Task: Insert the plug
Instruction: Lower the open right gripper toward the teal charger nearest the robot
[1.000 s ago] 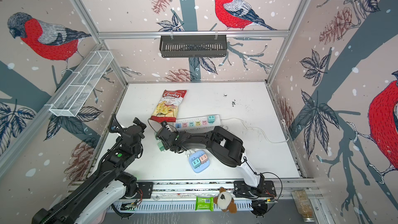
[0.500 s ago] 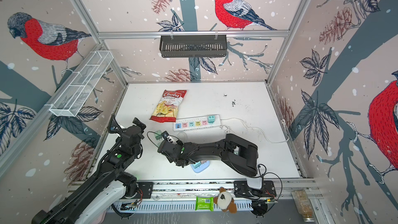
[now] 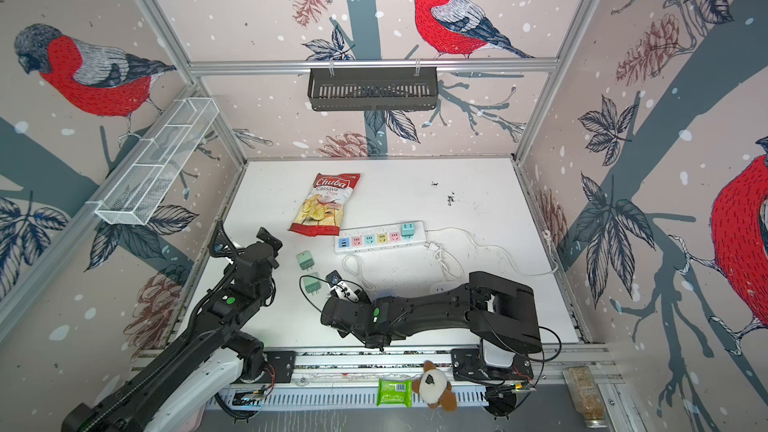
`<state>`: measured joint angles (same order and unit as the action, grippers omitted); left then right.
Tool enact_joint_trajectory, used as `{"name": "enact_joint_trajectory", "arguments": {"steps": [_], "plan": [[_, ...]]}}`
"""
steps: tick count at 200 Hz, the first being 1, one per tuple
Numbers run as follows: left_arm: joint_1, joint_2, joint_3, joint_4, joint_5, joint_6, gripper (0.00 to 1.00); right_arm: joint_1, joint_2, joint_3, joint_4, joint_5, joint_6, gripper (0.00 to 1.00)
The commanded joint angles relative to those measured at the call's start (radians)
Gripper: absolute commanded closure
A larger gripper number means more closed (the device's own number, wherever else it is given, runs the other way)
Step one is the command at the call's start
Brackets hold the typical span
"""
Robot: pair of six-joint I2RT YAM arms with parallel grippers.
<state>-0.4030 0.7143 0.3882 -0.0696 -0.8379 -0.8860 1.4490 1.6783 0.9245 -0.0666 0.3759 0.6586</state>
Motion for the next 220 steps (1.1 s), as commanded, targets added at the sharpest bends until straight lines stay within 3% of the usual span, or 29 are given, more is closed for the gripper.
{"name": "enact_joint_trajectory", "arguments": {"steps": [1, 56, 117, 172, 220], "plan": [[0.001, -0.004, -0.001, 0.037, -0.024, -0.01, 0.03, -0.004, 0.002, -0.009, 0.06, -0.042, 0.042, 0.46], [0.001, -0.007, 0.001, 0.038, -0.023, -0.007, 0.03, -0.026, 0.084, 0.041, 0.079, -0.149, 0.049, 0.48], [0.001, -0.006, -0.003, 0.044, -0.018, -0.006, 0.03, -0.058, 0.129, 0.035, 0.101, -0.174, 0.065, 0.49], [0.001, 0.0, 0.0, 0.046, -0.016, -0.002, 0.03, -0.14, 0.134, 0.005, 0.171, -0.241, 0.041, 0.39], [0.001, 0.017, 0.002, 0.057, -0.009, 0.004, 0.03, -0.201, 0.154, 0.03, 0.2, -0.294, 0.013, 0.23]]}}
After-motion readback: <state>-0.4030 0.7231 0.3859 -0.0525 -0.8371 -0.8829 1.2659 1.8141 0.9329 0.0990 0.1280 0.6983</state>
